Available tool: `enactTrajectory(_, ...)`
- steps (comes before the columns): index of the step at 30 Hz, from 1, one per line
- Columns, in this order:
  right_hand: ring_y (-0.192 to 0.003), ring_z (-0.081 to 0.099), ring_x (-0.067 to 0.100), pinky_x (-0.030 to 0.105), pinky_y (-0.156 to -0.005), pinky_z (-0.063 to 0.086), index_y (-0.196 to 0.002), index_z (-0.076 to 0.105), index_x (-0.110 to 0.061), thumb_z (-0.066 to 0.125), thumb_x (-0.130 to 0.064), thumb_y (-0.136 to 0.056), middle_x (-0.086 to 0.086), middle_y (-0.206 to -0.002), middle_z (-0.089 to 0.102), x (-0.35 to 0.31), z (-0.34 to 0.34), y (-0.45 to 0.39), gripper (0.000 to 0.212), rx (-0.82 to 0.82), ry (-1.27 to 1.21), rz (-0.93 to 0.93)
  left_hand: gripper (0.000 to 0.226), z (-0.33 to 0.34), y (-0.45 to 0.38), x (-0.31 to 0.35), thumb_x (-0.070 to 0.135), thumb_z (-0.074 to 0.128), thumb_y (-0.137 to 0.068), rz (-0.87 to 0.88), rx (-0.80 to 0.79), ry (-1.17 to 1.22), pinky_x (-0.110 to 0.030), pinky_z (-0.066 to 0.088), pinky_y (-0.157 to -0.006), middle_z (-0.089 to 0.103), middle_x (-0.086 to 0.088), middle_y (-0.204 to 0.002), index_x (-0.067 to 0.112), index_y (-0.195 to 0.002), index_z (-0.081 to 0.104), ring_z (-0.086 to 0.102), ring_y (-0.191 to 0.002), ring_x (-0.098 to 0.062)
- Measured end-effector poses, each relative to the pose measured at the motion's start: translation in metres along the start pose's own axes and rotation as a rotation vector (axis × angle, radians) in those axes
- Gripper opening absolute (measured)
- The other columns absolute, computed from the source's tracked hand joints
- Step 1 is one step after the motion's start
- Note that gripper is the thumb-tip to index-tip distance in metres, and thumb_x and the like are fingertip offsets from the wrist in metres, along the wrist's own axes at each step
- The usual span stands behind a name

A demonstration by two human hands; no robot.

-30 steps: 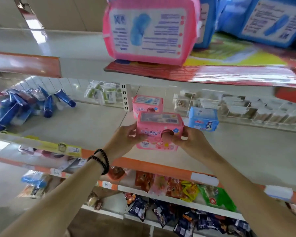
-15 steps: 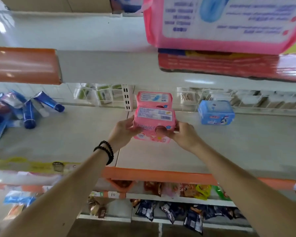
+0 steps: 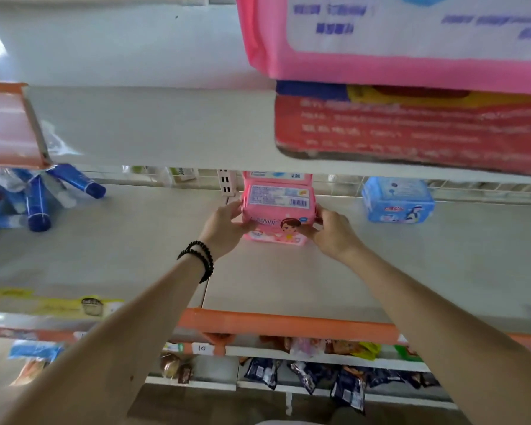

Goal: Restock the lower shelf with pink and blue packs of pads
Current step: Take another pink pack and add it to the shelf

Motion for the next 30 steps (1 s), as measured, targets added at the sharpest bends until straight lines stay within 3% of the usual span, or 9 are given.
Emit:
enactTrajectory(6,-0.117,0.064,0.019,0.037,-0.104,0.049,-0.131,0.061,-0.021,0.076,-0.036,-0.087,0.000,-0.124,0.070,0.002,-0.001,-0.008,0.050,-0.004,0.049,0.021,0.055,0.001,-0.008,-0.005,0.010,0.078,-0.085,-0.037,0.016,-0.034,-0.053,0.054,-0.099,0.070,0.002,-0.123,0.018,-0.135,0.057,0.064,-0.119,-0.015)
enactTrajectory(12,-0.117,0.064,0.018,0.032,-0.102,0.048,-0.129,0.062,-0.021,0.075,-0.031,-0.088,0.000,-0.123,0.070,0.001,0.001,-0.002,0.045,0.007,0.042,0.046,0.042,0.000,-0.006,-0.004,0.010,0.078,-0.086,0.002,0.031,-0.071,-0.046,0.054,-0.100,0.072,0.003,-0.116,0.018,-0.125,0.065,0.066,-0.113,-0.016)
enactTrajectory(20,-0.120,0.063,0.018,0.028,-0.101,0.045,-0.129,0.064,-0.021,0.075,-0.027,-0.088,0.002,-0.126,0.069,-0.006,-0.006,-0.006,0.043,-0.016,0.070,0.052,0.042,-0.001,-0.013,0.000,0.012,0.081,-0.083,-0.013,0.032,-0.106,-0.038,0.056,-0.095,0.073,0.004,-0.112,0.017,-0.121,0.064,0.068,-0.107,-0.012)
enactTrajectory(26,-0.122,0.060,0.020,0.033,-0.103,0.045,-0.129,0.063,-0.023,0.075,-0.040,-0.086,0.002,-0.128,0.068,-0.008,-0.007,-0.007,0.048,-0.019,0.084,0.066,0.048,0.000,-0.013,0.007,0.010,0.081,-0.083,-0.014,0.041,-0.126,-0.028,0.052,-0.085,0.069,0.005,-0.104,0.016,-0.126,0.061,0.066,-0.100,-0.014)
enactTrajectory(30,-0.126,0.057,0.027,0.044,-0.106,0.045,-0.135,0.057,-0.025,0.069,-0.031,-0.093,0.002,-0.130,0.066,-0.005,-0.004,-0.002,0.045,-0.003,0.124,0.095,0.052,0.000,-0.008,0.007,0.013,0.080,-0.085,-0.014,0.024,-0.132,-0.030,0.052,-0.088,0.068,0.005,-0.108,0.015,-0.132,0.058,0.065,-0.103,-0.013)
Point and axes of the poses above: each hand's wrist, its own y-axis away from the middle knuckle, its own z-axis out of the palm, x = y × z, the point moved 4 cm from there along -y, towards the middle knuckle
